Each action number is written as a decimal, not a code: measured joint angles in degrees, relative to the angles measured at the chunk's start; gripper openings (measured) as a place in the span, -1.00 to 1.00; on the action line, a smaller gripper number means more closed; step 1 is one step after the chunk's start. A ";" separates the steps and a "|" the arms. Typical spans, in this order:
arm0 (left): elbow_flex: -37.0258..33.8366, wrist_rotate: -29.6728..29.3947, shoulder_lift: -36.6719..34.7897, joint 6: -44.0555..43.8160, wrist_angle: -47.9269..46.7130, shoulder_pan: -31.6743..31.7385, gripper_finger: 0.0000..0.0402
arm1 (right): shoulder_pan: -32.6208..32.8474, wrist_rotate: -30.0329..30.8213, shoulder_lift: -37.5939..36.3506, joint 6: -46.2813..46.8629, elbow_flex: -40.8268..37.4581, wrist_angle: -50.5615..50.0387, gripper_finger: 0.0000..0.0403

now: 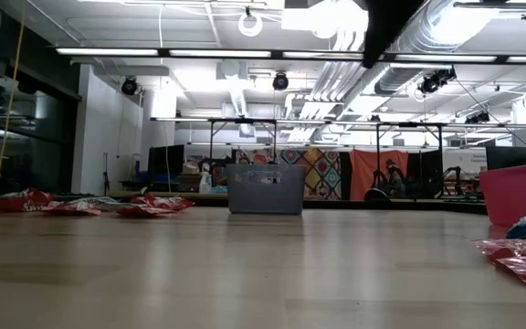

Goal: Sort candy
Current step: Put the yellow candy pack into the gray bin

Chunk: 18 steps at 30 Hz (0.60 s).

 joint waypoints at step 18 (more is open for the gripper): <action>0.39 5.34 2.35 6.53 -0.84 6.98 -0.67 | 1.39 -14.10 -22.14 13.59 -26.62 22.31 0.52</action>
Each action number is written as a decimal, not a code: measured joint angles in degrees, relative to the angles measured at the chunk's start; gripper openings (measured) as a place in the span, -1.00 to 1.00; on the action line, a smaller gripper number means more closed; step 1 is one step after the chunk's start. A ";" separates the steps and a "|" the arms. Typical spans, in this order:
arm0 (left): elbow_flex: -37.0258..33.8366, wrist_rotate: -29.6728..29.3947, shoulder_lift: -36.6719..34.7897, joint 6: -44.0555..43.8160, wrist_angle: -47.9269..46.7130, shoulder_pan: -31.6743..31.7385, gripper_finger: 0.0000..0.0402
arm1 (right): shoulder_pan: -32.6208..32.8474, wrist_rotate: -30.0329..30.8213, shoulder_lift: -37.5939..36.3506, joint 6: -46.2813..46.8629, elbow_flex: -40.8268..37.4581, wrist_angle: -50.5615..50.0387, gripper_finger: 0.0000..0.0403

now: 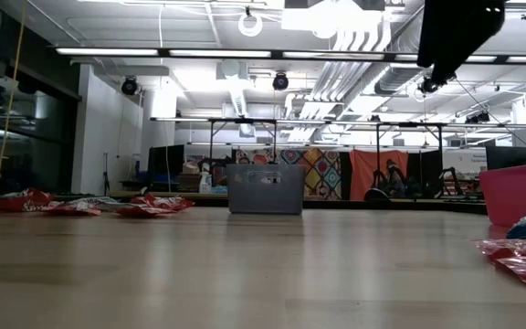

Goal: Sort candy
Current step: Put the yellow candy pack into the gray bin, then put the red candy pack into the black bin

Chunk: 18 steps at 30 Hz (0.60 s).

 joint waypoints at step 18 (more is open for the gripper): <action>9.55 -23.58 -10.16 20.67 -13.88 22.26 0.05 | -1.24 -2.52 -2.89 1.48 -2.19 12.31 0.52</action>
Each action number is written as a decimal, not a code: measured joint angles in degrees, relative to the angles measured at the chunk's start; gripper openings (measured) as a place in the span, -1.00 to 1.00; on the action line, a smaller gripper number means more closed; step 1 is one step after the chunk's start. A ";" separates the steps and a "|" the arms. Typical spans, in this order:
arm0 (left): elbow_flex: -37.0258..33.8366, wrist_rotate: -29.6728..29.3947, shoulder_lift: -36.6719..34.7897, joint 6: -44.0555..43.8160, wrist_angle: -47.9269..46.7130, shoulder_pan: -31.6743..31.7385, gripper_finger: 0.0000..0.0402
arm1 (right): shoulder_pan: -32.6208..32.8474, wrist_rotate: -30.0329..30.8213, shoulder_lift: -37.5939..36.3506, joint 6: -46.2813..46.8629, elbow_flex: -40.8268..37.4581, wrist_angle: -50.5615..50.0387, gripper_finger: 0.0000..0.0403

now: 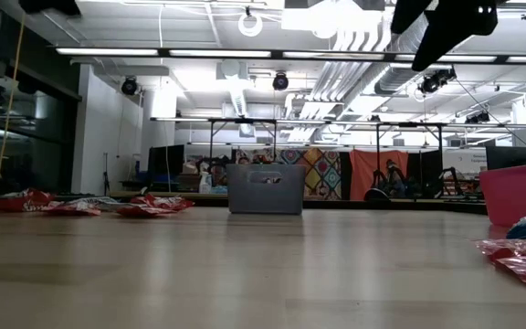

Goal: Sort candy
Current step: Put the red candy pack into the black bin

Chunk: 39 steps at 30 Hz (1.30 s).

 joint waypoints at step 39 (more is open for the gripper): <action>-30.26 18.82 17.51 -2.52 20.96 49.98 -0.08 | -13.94 -2.87 0.09 -15.82 -0.04 -6.67 0.52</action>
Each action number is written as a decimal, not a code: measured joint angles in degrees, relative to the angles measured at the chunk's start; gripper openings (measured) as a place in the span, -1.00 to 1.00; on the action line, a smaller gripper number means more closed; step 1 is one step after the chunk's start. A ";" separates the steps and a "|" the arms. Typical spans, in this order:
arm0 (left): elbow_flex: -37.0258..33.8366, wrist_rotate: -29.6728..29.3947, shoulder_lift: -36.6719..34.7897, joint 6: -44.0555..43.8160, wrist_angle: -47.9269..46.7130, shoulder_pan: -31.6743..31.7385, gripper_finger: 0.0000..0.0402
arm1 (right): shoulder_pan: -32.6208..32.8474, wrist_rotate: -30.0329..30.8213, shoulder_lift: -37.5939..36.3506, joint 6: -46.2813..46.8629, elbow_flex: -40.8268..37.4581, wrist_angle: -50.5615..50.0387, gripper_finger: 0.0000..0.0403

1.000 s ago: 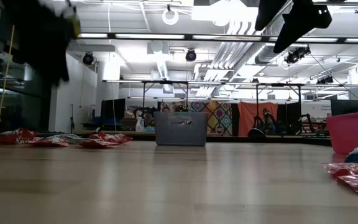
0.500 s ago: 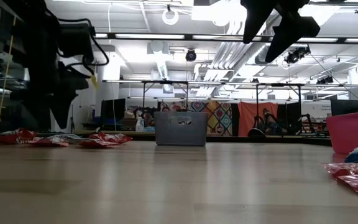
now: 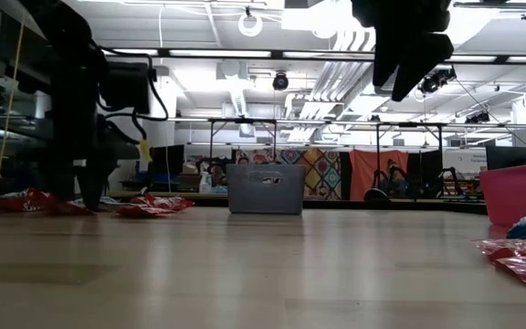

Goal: Sort candy
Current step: Put the red candy pack into the black bin

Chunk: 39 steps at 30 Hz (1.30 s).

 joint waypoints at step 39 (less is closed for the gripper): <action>26.77 -12.11 -6.88 42.73 33.40 -23.49 -0.98 | 1.30 -1.57 -9.21 -20.42 -0.02 45.77 0.52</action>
